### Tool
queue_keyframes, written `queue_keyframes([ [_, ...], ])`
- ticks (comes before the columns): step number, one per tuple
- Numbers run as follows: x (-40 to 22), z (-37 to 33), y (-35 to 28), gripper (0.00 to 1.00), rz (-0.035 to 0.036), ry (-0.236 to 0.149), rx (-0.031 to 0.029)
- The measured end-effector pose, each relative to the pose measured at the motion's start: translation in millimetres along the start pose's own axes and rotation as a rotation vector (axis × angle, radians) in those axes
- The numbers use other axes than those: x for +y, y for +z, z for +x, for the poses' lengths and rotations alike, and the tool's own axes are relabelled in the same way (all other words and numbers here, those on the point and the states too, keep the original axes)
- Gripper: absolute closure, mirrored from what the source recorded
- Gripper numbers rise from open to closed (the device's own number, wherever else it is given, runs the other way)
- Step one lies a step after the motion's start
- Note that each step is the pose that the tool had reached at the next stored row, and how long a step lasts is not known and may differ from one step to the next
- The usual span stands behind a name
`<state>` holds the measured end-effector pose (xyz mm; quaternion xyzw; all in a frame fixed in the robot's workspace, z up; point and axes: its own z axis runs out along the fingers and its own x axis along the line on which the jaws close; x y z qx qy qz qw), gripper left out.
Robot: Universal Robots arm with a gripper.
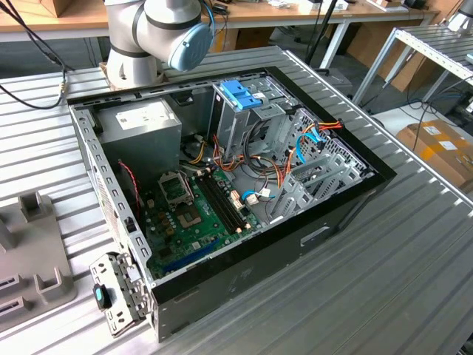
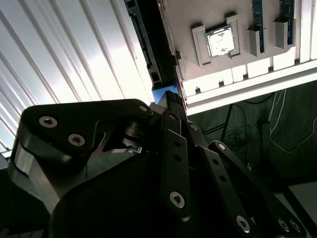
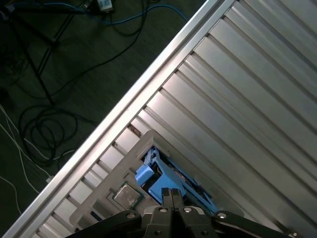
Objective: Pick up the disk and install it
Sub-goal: 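Pick up the disk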
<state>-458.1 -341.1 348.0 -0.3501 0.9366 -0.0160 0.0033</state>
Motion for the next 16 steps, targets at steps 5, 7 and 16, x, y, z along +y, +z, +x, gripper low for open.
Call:
queue_keyframes([
  [5, 0.0, 0.0, 0.0, 0.89, 0.0001, -0.012, -0.0005],
  [7, 0.0, 0.0, 0.0, 0.89, 0.0001, -0.016, -0.0005],
  [16, 0.0, 0.0, 0.0, 0.89, 0.0002, -0.035, -0.0012],
])
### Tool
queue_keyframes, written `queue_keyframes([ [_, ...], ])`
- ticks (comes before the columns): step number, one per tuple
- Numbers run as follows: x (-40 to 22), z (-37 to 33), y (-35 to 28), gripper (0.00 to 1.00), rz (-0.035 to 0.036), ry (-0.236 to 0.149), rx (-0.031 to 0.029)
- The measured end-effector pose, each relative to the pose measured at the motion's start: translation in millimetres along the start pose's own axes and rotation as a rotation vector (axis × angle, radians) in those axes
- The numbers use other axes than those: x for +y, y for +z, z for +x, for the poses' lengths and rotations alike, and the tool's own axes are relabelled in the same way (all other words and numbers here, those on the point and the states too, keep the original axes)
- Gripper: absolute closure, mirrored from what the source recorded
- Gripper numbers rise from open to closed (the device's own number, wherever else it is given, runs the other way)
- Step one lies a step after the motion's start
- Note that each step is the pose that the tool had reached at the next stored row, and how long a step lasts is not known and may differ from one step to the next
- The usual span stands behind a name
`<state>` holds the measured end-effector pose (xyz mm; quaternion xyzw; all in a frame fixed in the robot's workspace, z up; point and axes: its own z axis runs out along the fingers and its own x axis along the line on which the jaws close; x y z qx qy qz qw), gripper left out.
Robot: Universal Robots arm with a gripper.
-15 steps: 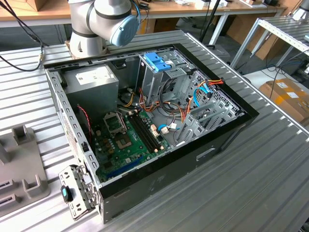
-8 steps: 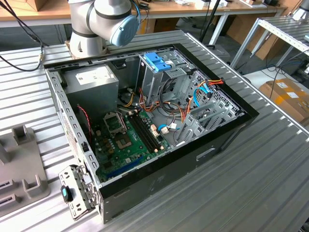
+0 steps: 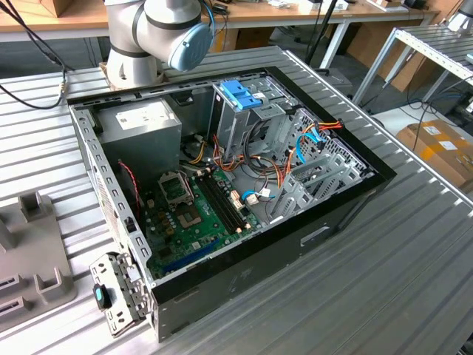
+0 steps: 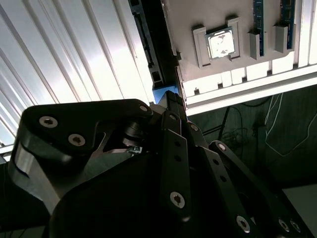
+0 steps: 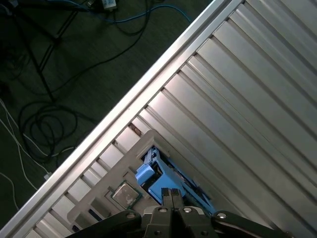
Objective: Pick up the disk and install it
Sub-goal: 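Pick up the disk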
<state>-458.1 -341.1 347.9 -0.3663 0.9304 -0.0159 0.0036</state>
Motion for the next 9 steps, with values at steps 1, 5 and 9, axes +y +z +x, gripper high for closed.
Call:
queue_keyframes([
  [1, 0.0, 0.0, 0.0, 0.89, 0.0000, -0.003, -0.0001],
  [5, 0.0, 0.0, 0.0, 0.89, 0.0000, -0.008, -0.0002],
  [9, 0.0, 0.0, 0.0, 0.89, 0.0001, -0.010, -0.0003],
])
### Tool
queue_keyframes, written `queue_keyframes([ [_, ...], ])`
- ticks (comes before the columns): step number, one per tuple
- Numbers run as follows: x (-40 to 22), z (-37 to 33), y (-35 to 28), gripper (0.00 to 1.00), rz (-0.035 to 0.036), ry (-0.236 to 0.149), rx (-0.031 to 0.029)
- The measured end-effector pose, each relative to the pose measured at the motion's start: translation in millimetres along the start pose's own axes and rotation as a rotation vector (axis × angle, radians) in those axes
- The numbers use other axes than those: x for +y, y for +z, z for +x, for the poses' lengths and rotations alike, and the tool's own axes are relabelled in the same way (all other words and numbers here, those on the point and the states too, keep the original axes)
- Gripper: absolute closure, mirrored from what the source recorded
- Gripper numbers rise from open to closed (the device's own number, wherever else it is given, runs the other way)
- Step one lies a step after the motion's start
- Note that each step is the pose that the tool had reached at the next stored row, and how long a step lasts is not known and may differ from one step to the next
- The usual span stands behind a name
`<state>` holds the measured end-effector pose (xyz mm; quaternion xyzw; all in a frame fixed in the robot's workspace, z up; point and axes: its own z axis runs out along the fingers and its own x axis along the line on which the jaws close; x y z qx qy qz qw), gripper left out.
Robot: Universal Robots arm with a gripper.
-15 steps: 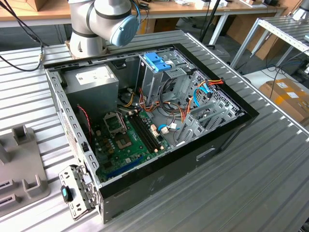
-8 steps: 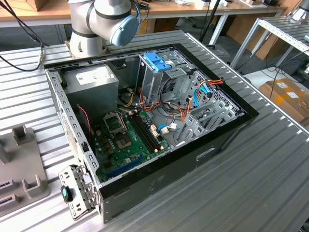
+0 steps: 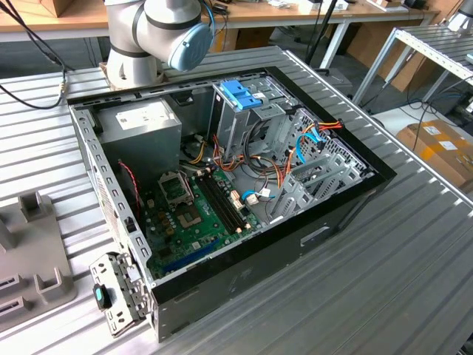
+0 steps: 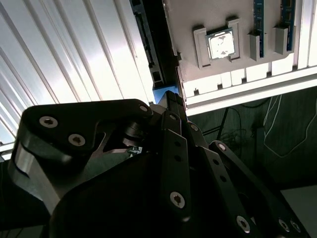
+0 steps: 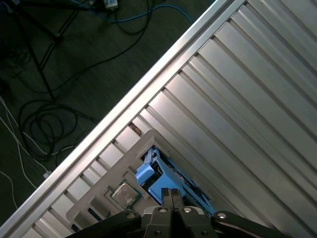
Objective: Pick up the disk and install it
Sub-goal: 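Pick up the disk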
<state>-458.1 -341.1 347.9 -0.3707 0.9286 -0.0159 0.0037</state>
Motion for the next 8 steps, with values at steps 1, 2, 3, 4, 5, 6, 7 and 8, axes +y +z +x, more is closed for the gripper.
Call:
queue_keyframes([
  [1, 0.0, 0.0, 0.0, 0.89, 0.0000, -0.004, -0.0001],
  [2, 0.0, 0.0, 0.0, 0.89, 0.0001, -0.008, -0.0003],
  [3, 0.0, 0.0, 0.0, 0.89, 0.0000, -0.013, -0.0004],
  [4, 0.0, 0.0, 0.0, 0.89, 0.0000, -0.017, -0.0005],
  [5, 0.0, 0.0, -0.1, 0.89, 0.0001, -0.024, -0.0006],
  [6, 0.0, -0.1, 0.0, 0.89, 0.0002, -0.034, -0.0011],
  [7, 0.0, 0.0, 0.0, 0.89, 0.0002, -0.040, -0.0013],
  [8, 0.1, 0.0, 0.0, 0.89, 0.0002, -0.044, -0.0014],
])
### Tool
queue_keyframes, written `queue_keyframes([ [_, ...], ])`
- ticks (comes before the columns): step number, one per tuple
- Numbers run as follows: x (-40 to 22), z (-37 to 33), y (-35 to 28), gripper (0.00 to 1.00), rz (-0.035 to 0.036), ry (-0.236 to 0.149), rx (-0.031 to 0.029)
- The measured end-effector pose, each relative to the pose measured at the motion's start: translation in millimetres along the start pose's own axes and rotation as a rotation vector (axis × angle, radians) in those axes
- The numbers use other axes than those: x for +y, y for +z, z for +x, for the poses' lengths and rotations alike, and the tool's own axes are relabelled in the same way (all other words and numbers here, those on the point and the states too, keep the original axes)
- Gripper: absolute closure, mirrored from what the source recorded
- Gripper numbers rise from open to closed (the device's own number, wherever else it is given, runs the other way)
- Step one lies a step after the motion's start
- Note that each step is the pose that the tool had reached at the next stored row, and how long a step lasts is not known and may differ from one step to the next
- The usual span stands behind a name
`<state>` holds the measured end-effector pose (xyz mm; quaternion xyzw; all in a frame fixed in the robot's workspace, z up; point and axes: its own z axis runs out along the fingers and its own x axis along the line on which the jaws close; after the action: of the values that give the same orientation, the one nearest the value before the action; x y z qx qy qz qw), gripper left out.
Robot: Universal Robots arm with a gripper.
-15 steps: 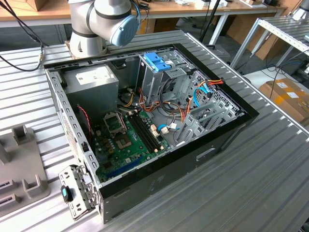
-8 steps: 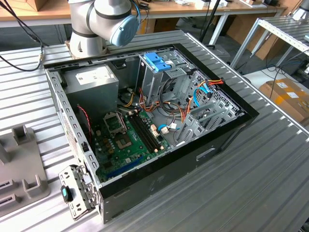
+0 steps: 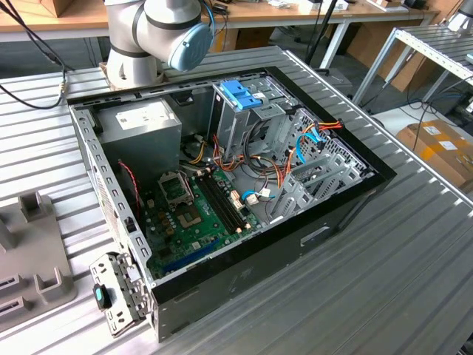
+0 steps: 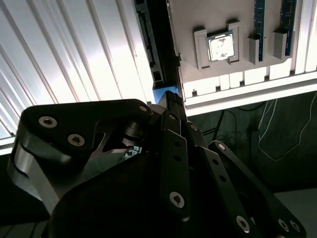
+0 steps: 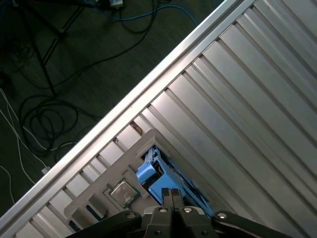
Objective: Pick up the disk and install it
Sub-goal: 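Pick up the disk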
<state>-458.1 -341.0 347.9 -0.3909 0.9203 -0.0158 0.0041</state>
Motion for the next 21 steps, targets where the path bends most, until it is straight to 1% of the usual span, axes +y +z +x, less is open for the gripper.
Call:
queue_keyframes([
  [13, 0.0, 0.0, 0.0, 0.89, 0.0002, -0.050, -0.0016],
  [21, 0.0, 0.0, 0.0, 0.89, 0.0005, -0.108, -0.0034],
])
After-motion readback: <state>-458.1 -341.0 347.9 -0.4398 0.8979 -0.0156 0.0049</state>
